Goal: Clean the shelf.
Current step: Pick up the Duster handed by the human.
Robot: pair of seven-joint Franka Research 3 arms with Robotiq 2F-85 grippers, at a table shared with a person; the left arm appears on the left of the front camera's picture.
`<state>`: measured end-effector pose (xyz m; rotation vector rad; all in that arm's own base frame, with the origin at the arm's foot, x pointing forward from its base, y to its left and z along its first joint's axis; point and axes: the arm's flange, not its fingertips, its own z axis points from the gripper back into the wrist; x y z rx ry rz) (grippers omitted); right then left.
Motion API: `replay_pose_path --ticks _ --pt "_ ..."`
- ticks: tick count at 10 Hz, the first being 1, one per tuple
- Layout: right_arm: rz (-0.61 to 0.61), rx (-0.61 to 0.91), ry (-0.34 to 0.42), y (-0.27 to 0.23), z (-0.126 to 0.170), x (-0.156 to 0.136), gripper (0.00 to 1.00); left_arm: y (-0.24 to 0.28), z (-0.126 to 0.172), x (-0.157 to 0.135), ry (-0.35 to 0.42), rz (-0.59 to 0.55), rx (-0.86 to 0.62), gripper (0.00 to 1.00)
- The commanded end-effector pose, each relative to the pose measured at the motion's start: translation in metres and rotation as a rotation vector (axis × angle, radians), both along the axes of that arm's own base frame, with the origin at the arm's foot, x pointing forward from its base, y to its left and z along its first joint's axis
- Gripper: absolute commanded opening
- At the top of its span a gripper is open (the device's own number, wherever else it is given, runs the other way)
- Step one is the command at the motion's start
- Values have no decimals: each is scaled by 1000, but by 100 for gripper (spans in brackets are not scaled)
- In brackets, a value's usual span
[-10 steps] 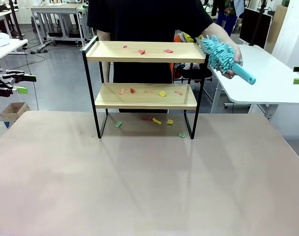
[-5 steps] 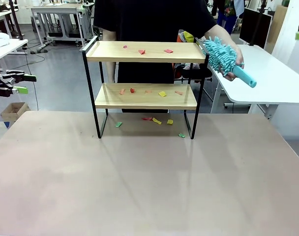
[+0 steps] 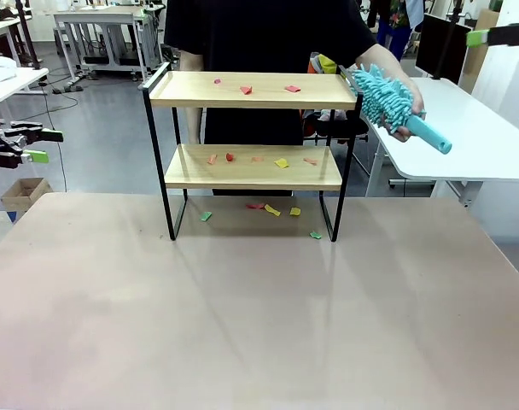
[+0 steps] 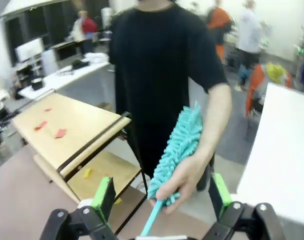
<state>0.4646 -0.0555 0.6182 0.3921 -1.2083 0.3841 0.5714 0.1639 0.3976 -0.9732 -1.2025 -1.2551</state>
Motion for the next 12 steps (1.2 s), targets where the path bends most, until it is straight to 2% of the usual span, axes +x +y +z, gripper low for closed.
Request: replay_pose_path --ticks 1,3,4,8,10,12 --pt "-122 -7 128 27 -5 -13 100 0 3 -1 -3 0 3 100" --pt "-141 -63 137 30 -18 -19 100 0 3 -1 -3 0 3 100" --pt "-121 -31 85 30 -13 -12 100 0 3 -1 -3 0 3 100" --pt "-134 -47 102 32 -19 -13 100 0 3 -1 -3 0 3 100" --pt "-181 -164 207 48 -15 -18 100 0 3 -1 -3 0 3 100" --pt "-179 -245 361 49 -26 -9 100 0 3 -1 -3 0 3 100"
